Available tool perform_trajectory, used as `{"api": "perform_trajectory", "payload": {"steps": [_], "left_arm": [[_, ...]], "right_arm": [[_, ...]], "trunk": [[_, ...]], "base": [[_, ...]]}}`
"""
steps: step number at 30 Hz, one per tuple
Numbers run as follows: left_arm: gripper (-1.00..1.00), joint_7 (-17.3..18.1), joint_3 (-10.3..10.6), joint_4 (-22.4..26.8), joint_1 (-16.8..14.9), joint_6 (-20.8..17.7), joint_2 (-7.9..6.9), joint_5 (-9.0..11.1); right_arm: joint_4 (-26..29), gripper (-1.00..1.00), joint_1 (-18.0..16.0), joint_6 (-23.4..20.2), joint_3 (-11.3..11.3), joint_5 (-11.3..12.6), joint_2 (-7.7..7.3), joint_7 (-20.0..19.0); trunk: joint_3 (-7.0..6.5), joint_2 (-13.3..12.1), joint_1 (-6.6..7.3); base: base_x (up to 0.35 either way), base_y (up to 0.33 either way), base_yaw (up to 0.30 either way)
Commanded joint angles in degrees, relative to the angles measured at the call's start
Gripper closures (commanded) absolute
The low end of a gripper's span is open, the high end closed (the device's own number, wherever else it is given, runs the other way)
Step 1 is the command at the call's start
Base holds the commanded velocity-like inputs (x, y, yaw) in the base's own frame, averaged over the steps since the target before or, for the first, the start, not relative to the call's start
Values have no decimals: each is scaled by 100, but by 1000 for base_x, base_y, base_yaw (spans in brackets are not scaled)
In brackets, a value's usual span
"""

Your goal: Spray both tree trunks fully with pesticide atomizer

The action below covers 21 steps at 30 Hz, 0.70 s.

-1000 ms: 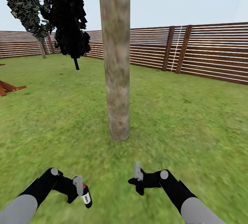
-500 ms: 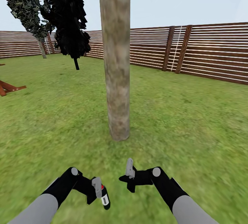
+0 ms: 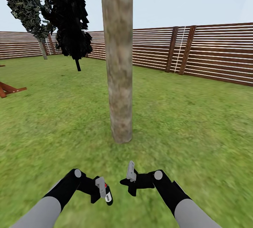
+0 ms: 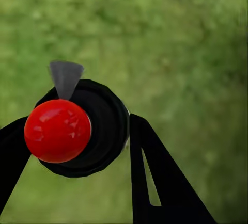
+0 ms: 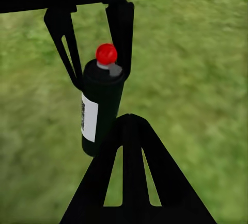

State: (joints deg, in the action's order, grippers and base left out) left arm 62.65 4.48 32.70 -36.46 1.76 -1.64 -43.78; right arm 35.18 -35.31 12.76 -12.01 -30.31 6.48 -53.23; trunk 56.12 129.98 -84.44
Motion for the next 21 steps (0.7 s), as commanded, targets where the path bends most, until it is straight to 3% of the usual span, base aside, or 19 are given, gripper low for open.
{"api": "perform_trajectory", "payload": {"steps": [1, 10, 14, 21], "left_arm": [[100, 10, 18, 9, -2, 17, 11, -17], [100, 10, 31, 9, -2, 26, 188, -39], [100, 2, 100, 9, -2, 10, 227, -237], [100, -12, 106, 16, -2, 1, 326, -269]], "right_arm": [[7, 100, -2, 33, 6, -54, 2, -5], [7, 100, -2, 33, 6, -54, 2, -4], [7, 100, -2, 33, 6, -54, 2, -3], [7, 100, -2, 33, 6, -54, 2, -3]], "trunk": [[5, 2, 1], [5, 2, 1], [5, 2, 1], [5, 2, 1]], "base": [[0, 0, 0], [0, 0, 0], [0, 0, 0], [0, 0, 0]]}}
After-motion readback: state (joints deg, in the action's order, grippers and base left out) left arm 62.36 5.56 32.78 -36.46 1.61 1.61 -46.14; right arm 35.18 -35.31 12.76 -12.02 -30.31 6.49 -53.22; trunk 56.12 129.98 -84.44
